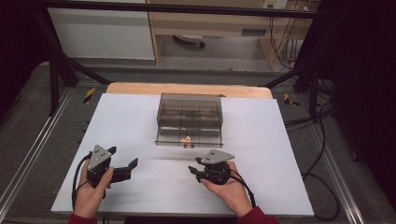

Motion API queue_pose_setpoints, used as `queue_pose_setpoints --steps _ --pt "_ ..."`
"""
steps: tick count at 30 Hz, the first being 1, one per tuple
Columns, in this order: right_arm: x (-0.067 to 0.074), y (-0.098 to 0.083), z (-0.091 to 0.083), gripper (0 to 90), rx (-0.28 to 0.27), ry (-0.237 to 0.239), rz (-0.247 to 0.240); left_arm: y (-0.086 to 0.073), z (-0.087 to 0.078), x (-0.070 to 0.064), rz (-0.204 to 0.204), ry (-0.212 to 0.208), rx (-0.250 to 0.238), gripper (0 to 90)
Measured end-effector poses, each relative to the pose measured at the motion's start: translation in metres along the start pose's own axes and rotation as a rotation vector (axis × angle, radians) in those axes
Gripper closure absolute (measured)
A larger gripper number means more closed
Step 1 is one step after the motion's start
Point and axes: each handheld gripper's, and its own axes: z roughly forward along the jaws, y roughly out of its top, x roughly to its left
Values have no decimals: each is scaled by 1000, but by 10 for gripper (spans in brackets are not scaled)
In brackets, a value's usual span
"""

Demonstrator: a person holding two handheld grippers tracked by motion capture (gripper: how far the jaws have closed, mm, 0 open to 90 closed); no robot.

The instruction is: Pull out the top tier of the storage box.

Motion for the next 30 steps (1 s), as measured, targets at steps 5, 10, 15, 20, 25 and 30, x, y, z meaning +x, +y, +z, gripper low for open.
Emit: queue_pose_setpoints --steps 5,10,15,20,25,30 --pt "-3 -4 -3 700 -18 7 -2 0 1 0 4 -8 1 68" --pt "-2 -9 1 800 -27 12 -23 0 1 0 5 -3 4 69" --pt "3 -9 -2 875 -69 34 -36 0 1 -1 6 -10 8 69" --pt "4 -7 -4 900 -105 53 -46 -1 2 1 4 -10 5 69" --pt "3 -8 -4 900 -118 37 -69 0 1 -1 7 -15 3 69" --pt "4 -8 -7 900 -133 33 -72 0 1 -2 9 -16 2 69"
